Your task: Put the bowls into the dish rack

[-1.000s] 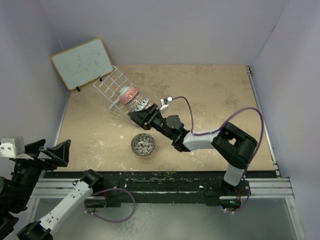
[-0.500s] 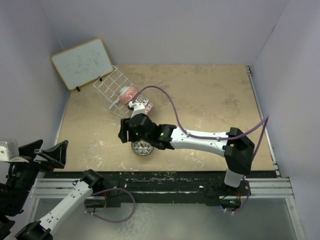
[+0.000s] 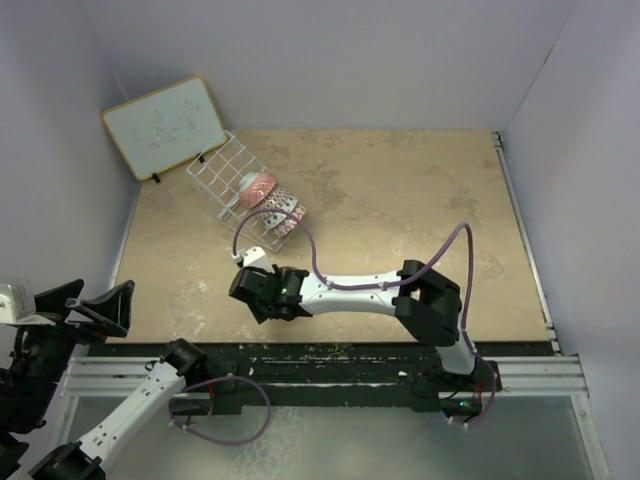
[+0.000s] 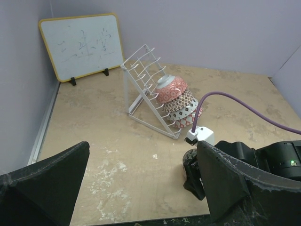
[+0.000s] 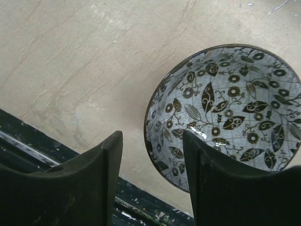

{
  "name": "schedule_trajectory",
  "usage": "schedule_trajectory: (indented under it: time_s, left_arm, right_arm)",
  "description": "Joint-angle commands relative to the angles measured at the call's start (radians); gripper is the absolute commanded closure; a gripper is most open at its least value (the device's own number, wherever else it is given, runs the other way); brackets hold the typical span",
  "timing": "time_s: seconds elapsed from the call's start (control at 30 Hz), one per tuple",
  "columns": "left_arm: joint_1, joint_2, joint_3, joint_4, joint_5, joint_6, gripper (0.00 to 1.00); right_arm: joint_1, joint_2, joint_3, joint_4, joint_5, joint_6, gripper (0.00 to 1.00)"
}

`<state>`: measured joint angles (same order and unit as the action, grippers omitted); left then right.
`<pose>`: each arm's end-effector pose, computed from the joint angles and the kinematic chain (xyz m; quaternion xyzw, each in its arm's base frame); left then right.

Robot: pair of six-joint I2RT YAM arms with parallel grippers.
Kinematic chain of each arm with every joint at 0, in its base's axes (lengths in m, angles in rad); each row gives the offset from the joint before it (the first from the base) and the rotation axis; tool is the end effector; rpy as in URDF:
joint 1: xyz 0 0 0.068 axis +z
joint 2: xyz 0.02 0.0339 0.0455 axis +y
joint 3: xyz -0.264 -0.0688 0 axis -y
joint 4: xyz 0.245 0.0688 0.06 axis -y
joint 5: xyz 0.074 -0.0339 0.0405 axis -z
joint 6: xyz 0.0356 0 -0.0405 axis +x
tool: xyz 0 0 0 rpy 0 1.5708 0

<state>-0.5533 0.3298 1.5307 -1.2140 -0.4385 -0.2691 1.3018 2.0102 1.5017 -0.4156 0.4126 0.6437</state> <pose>-0.0694 0.0606 0.4477 -0.0529 0.7093 -0.1322 0.6904 0.1306 0.4202 0.2005 -0.2383 0.8993 0.1477 0.3356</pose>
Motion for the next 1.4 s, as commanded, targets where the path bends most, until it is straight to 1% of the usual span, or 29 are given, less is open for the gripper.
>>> schedule_trajectory:
  time_s: [0.0,0.07,0.13,0.3,0.47,0.5,0.57,0.63,0.7,0.77,0.83,0.9,1.0,1.1,1.17,1.27,1.37]
  left_arm:
    - [-0.006,0.019,0.003,0.016,-0.015,0.009,0.01]
    - [-0.007,0.019,0.004,0.015,-0.016,0.01,0.01]
    - [-0.006,0.018,0.005,0.015,-0.018,0.01,0.01]
    - [-0.006,0.016,0.002,0.01,-0.019,0.01,0.01]
    - [-0.006,0.012,0.002,0.01,-0.022,0.011,0.01]
    - [-0.007,0.013,0.002,0.011,-0.022,0.01,0.01]
    - [-0.006,0.013,0.001,0.012,-0.019,0.01,0.01]
    - [-0.006,0.013,0.0,0.015,-0.019,0.011,0.01]
    - [-0.007,0.013,0.001,0.016,-0.018,0.009,0.01]
    - [-0.007,0.014,0.003,0.016,-0.017,0.008,0.01]
    - [-0.008,0.017,0.009,0.017,-0.017,0.01,0.01]
    - [-0.007,0.018,0.015,0.016,-0.015,0.008,0.01]
    - [-0.007,0.018,0.021,0.016,-0.011,0.006,0.01]
    - [-0.007,0.016,0.025,0.018,-0.007,0.004,0.01]
    - [-0.007,0.015,0.029,0.016,-0.005,0.004,0.01]
    - [-0.006,0.017,0.04,0.016,-0.005,0.007,0.01]
    - [-0.007,0.022,0.053,0.015,-0.006,0.014,0.01]
  right_arm:
    - [0.001,-0.009,0.062,-0.048,0.069,-0.02,0.44]
    - [0.001,0.006,0.077,-0.061,0.075,-0.023,0.45]
    - [0.001,0.014,0.088,-0.063,0.078,-0.029,0.49]
    - [0.001,0.039,0.099,-0.064,0.079,-0.042,0.49]
    - [0.001,0.044,0.099,-0.074,0.093,-0.038,0.66]
    - [0.001,0.042,0.097,-0.077,0.097,-0.036,0.71]
    - [0.002,0.033,0.093,-0.079,0.109,-0.026,0.86]
    - [0.001,0.019,0.08,-0.068,0.109,-0.022,0.94]
    - [0.001,0.002,0.071,-0.055,0.103,-0.02,1.0]
    - [0.001,-0.026,0.061,-0.03,0.074,-0.017,1.0]
    - [0.0,-0.07,0.042,0.036,0.009,-0.025,1.0]
    - [-0.002,-0.132,0.029,0.096,-0.015,-0.039,1.0]
    - [-0.036,-0.226,-0.003,0.224,-0.097,-0.049,1.0]
    - [-0.112,-0.327,-0.083,0.432,-0.248,-0.035,1.0]
    - [-0.177,-0.378,-0.145,0.582,-0.363,0.007,1.0]
    - [-0.269,-0.424,-0.227,0.835,-0.519,0.099,1.0]
    - [-0.35,-0.416,-0.279,1.109,-0.652,0.23,1.0]
